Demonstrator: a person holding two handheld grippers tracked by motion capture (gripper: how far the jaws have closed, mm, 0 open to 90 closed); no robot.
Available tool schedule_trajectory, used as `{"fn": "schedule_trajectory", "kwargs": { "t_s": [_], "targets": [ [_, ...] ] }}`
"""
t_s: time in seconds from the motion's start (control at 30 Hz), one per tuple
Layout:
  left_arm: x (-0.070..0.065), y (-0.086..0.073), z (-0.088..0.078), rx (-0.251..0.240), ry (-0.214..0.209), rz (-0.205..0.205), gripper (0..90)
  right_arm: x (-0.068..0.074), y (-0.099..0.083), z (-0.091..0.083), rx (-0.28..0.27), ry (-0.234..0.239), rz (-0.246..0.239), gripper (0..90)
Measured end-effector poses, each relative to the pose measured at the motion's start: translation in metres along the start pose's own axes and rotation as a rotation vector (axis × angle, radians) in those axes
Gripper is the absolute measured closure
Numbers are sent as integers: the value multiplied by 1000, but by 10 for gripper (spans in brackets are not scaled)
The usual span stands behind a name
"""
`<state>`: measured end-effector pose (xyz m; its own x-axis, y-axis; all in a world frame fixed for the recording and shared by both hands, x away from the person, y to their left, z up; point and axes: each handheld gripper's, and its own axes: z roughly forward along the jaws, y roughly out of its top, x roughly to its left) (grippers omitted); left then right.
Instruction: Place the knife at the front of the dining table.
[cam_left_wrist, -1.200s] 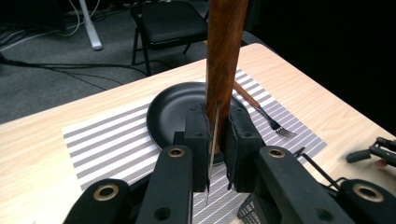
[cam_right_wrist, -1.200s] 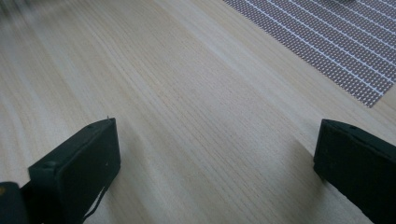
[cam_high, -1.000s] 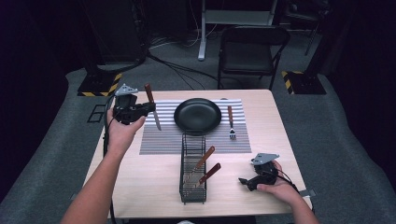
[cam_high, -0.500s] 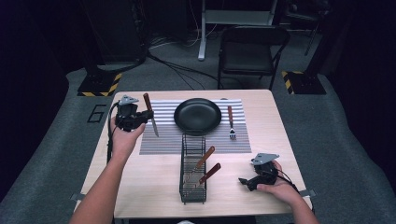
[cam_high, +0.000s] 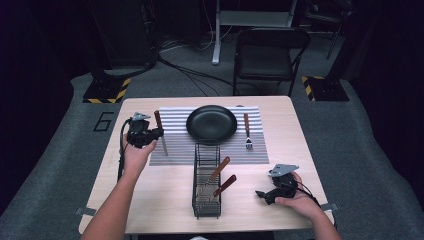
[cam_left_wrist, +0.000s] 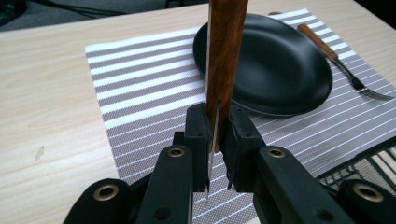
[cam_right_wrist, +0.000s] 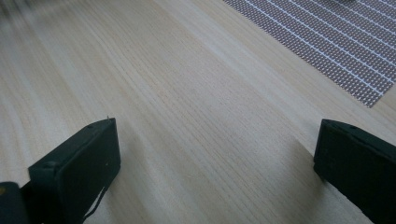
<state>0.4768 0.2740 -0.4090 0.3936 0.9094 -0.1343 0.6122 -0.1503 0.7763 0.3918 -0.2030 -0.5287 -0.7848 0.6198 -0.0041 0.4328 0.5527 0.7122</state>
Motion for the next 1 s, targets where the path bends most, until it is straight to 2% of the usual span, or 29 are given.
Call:
{"fn": "schedule_trajectory", "kwargs": {
  "t_s": [0.2, 0.27, 0.5, 0.67, 1.0],
  "targets": [
    [1, -2, 8, 22, 4, 5, 807, 0, 0, 0, -1, 0, 0, 0],
    [1, -2, 10, 11, 5, 8, 807, 0, 0, 0, -1, 0, 0, 0],
    [5, 1, 21, 1, 3, -21, 807, 0, 0, 0, 0, 0, -1, 0],
    [5, 2, 28, -8, 5, -26, 807, 0, 0, 0, -1, 0, 0, 0],
    [9, 8, 47, 6, 5, -47, 807, 0, 0, 0, 0, 0, -1, 0]
  ]
}}
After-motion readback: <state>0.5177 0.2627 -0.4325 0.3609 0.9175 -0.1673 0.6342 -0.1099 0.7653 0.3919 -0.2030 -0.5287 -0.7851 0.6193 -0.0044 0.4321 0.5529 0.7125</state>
